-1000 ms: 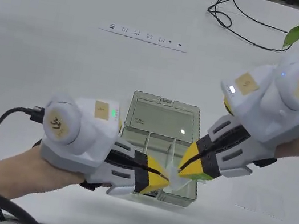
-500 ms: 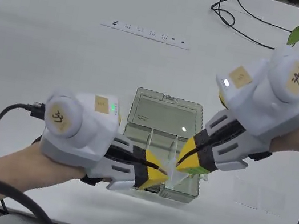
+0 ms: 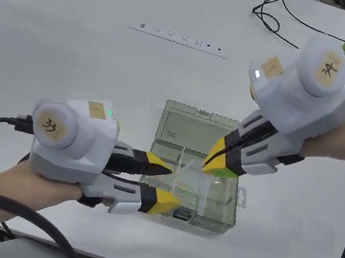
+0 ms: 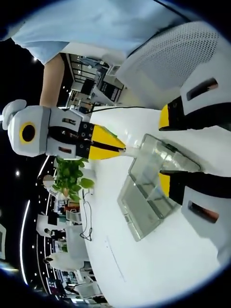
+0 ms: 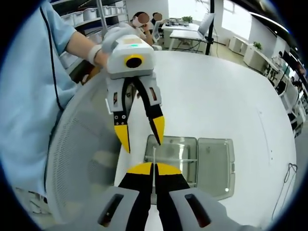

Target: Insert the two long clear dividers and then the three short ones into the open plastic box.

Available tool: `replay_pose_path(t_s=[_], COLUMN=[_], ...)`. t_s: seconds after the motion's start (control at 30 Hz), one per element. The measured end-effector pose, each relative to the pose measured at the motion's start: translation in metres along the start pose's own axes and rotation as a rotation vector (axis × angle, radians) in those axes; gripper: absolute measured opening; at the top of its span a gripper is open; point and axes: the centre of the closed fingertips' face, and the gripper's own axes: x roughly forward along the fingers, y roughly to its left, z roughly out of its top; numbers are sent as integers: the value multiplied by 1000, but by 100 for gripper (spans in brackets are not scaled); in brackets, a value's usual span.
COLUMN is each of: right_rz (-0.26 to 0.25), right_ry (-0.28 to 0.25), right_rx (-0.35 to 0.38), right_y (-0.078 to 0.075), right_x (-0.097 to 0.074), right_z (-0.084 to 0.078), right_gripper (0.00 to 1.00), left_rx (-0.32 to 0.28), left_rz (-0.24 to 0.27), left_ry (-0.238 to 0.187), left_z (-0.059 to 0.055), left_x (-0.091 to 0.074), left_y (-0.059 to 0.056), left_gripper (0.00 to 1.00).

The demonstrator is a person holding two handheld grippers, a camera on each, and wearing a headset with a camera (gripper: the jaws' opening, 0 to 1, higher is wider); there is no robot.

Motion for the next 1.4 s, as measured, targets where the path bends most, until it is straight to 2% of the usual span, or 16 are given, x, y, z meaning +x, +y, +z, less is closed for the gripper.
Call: replay_pose_path(t_s=[0.27, 0.5, 0.63, 0.9, 1.4], right_rz=[-33, -44, -43, -36, -28], right_ry=[10, 10, 17, 26, 38], right_rx=[28, 36, 33, 39, 43], right_y=[-18, -30, -35, -39, -40], right_x=[10, 21, 27, 34, 46], right_z=[6, 14, 15, 14, 8], right_gripper=[2, 2, 2, 2, 2], left_rx=[-17, -43, -48, -60, -74], left_rz=[90, 155, 198, 209, 207], left_ry=[12, 32, 29, 32, 30], left_z=[-11, -18, -21, -26, -30], left_x=[-14, -23, -29, -33, -35], left_y=[15, 28, 36, 38, 39], left_gripper=[54, 74, 86, 85, 81])
